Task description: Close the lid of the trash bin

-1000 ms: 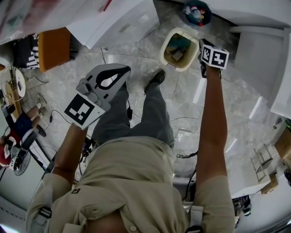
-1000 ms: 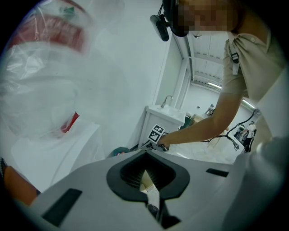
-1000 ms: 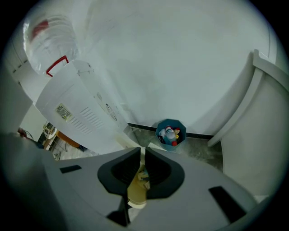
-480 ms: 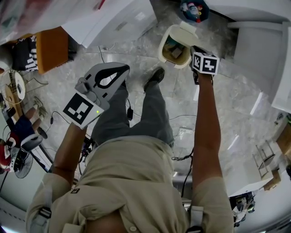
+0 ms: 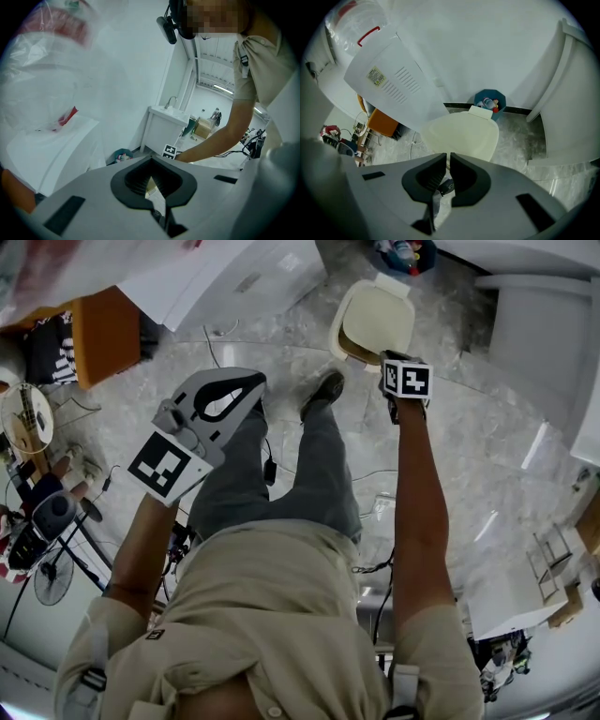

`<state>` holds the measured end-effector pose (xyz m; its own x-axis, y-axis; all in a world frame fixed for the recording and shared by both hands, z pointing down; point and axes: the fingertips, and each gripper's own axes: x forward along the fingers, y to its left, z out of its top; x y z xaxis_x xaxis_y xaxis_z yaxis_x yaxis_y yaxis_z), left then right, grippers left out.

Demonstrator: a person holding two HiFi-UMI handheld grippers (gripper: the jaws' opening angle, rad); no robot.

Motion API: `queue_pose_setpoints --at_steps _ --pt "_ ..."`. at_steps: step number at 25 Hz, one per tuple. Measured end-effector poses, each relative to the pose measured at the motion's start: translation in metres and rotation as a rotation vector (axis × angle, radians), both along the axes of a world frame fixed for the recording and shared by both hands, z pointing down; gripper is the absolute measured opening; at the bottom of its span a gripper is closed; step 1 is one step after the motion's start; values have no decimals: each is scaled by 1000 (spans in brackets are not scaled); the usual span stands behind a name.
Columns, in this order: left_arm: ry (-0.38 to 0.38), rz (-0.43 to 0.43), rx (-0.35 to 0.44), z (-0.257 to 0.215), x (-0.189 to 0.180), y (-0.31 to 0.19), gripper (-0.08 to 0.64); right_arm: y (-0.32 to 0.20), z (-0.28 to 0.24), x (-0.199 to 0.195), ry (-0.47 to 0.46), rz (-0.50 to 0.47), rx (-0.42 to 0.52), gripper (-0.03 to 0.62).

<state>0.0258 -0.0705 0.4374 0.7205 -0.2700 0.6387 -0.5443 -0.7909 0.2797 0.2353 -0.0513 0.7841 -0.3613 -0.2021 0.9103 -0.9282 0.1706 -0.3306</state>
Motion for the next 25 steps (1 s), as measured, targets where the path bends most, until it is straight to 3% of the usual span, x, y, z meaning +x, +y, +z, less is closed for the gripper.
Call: queue_pose_setpoints --at_steps 25 --pt "-61 -20 -86 70 -29 28 15 60 130 -24 46 -60 -167 38"
